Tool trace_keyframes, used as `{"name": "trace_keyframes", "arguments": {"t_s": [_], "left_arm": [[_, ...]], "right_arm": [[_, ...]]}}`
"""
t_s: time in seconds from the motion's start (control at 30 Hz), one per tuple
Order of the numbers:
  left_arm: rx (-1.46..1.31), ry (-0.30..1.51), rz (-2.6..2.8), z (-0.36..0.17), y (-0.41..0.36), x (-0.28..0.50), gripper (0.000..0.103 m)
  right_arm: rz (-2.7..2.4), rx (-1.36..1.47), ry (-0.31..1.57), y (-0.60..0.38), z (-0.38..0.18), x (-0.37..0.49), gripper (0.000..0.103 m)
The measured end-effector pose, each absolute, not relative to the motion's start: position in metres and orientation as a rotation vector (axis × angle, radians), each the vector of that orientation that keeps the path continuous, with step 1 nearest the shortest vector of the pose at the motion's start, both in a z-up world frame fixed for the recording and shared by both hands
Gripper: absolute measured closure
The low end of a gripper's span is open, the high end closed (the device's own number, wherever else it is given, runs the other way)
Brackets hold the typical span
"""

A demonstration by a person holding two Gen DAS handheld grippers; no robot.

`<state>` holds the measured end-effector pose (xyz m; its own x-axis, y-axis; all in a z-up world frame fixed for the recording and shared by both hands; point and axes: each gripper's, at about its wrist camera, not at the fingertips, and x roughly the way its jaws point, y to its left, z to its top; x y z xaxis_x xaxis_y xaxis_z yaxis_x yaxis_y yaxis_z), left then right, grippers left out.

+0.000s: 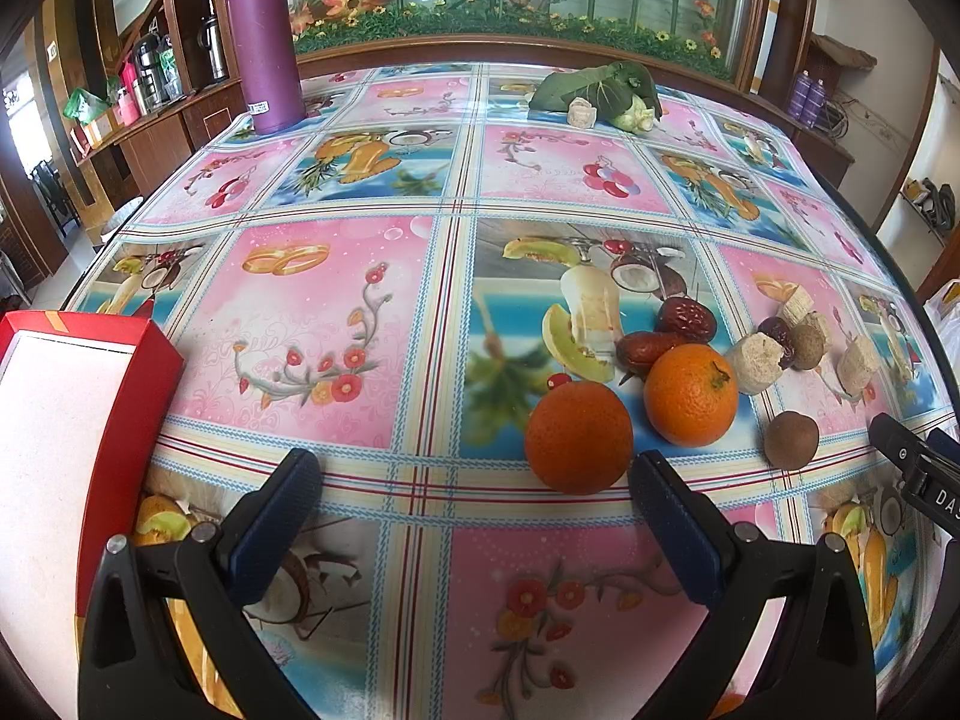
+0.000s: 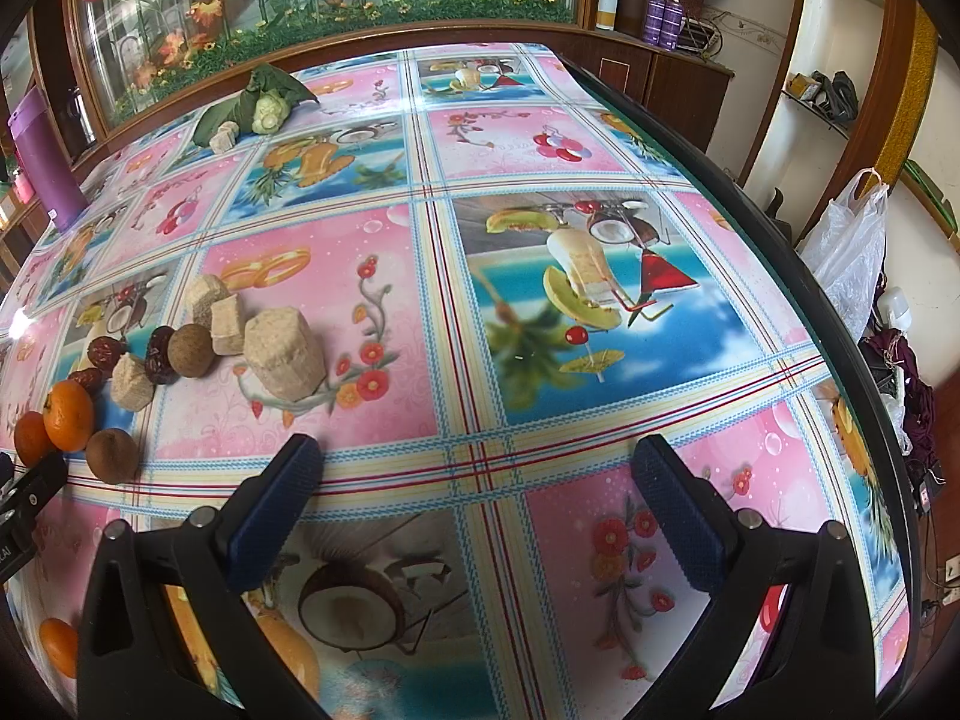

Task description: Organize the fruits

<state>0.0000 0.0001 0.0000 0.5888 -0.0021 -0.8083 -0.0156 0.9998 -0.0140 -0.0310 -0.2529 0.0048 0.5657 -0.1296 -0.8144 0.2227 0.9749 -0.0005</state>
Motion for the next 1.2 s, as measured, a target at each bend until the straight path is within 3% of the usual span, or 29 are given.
{"name": "trace_keyframes", "arguments": {"t_s": [0.57, 0.83, 1.2], "left_arm": [[-0.057, 0.912, 0.002, 0.009, 0.01, -0.02, 0.001], [0.0, 0.764, 0.009, 0.042, 0.006, -0.092, 0.001], [0.054, 0.835, -0.1, 0.034, -0.026, -0.107, 0.001]], "right_arm": [[-0.196, 0.107, 0.946, -0.252, 0.008, -0.034, 0.0], [0.047, 0.207, 0.725, -0.241, 0.047, -0.068, 0.0], [0.125, 0.164, 0.684, -0.228, 0.053, -0.077, 0.0]]}}
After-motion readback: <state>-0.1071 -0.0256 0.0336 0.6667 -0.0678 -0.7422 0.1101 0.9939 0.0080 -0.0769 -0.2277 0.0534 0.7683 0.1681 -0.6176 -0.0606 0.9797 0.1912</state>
